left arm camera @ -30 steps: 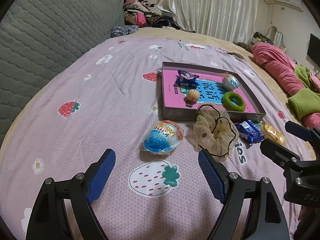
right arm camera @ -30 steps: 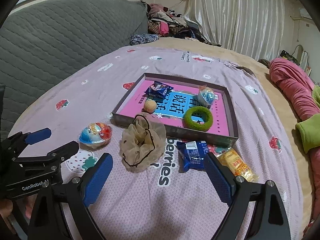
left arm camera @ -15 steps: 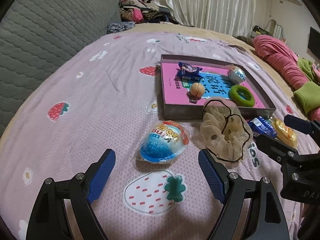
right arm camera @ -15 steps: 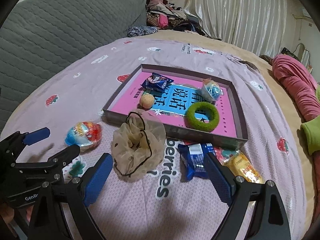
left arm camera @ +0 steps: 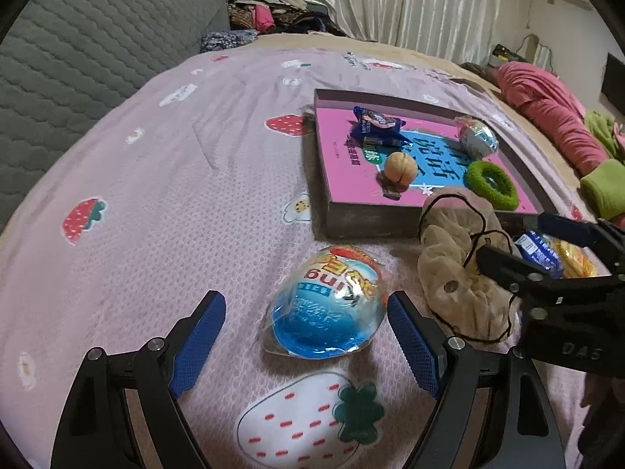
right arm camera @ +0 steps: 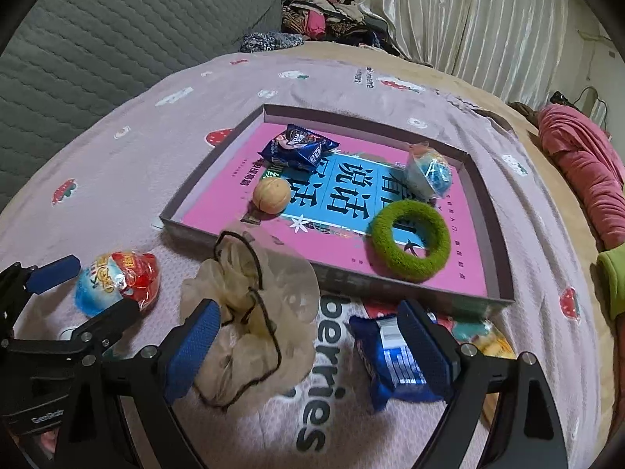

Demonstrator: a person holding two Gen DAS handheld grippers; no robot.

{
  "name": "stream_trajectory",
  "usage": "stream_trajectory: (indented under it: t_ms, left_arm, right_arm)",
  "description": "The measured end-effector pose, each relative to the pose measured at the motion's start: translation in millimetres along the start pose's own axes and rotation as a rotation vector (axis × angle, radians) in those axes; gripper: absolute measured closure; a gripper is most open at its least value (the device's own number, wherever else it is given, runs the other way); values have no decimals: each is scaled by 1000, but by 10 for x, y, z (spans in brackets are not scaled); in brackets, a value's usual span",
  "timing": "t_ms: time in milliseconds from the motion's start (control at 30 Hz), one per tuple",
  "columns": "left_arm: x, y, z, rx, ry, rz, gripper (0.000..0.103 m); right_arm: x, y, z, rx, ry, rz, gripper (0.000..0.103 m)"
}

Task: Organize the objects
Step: 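Move left tool to the blue egg bag while right tool approaches the beige scrunchie, then close left tool on the egg bag while right tool grasps the scrunchie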

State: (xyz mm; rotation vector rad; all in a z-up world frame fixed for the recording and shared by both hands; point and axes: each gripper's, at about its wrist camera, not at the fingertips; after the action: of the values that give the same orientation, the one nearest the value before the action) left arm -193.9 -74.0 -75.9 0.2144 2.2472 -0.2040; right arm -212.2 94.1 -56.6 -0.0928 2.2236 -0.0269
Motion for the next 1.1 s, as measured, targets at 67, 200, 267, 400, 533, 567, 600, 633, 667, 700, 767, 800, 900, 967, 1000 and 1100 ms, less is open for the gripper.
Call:
stream_trajectory:
  t_ms: [67,200,267,400,533,567,600,633,667,700,767,800,900,967,1000,1100]
  left_arm:
    - [28,6,-23,13,2,0,17]
    - [113,-6,-72,27,-9,9,17]
    - [159,-23,-84,21,-14,27,17]
    - [243,-63,-93,2,-23,39,17]
    - [276,-96,-86,-9,-24,44,20]
    - [272,-104,-92,-14,-20,47,26]
    - [267,-108,-94,-15,-16,50,30]
    - [261,-114,-91,-16,-11,53,42]
    - [262,-114,-89,-15,-11,55,46]
    - [271,-107,-86,-13,-17,55,46]
    - [274,-93,-78,-4,-21,55,46]
    - [272,-95,-77,-7,-19,59,46]
    - [269,-108,-65,-16,-25,69,46]
    - [256,-95,-54,-5,-26,60,46]
    - [251,-83,-53,0,-30,55,46]
    - [207,-51,-34,5,-28,44,46]
  right_arm:
    - [67,-11,-8,-8,-11,1,11]
    - [164,-56,-7,-39,-25,-11,19]
    - [217,-80,-4,-60,-38,-16,25]
    - [315,-153,37,-98,-60,-24,46]
    - [378,-184,76,-115,-83,-45,65]
    - [394,-187,85,-114,-88,-46,67]
    - [385,-187,90,-114,-85,-50,70]
    - [372,-187,90,-113,-82,-57,71]
    - [355,-184,89,-110,-78,-63,73]
    - [337,-181,88,-107,-76,-72,76]
    - [306,-162,90,-94,-75,-90,78]
    - [293,-155,93,-91,-75,-97,79]
    - [235,-125,113,-77,-69,-114,80]
    - [190,-113,128,-71,-59,-125,81]
    - [174,-105,136,-68,-58,-129,81]
    - [122,-75,161,-54,-52,-143,82]
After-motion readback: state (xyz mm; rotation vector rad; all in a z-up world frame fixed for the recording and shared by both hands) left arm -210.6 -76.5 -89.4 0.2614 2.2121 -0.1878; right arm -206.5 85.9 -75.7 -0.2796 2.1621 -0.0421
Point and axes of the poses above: each gripper's, at about its wrist camera, not at the fingertips, and x roughly the way its jaws point, y to its right, z to its underside, and after that the axes turned 12 degrees about x, right-handed
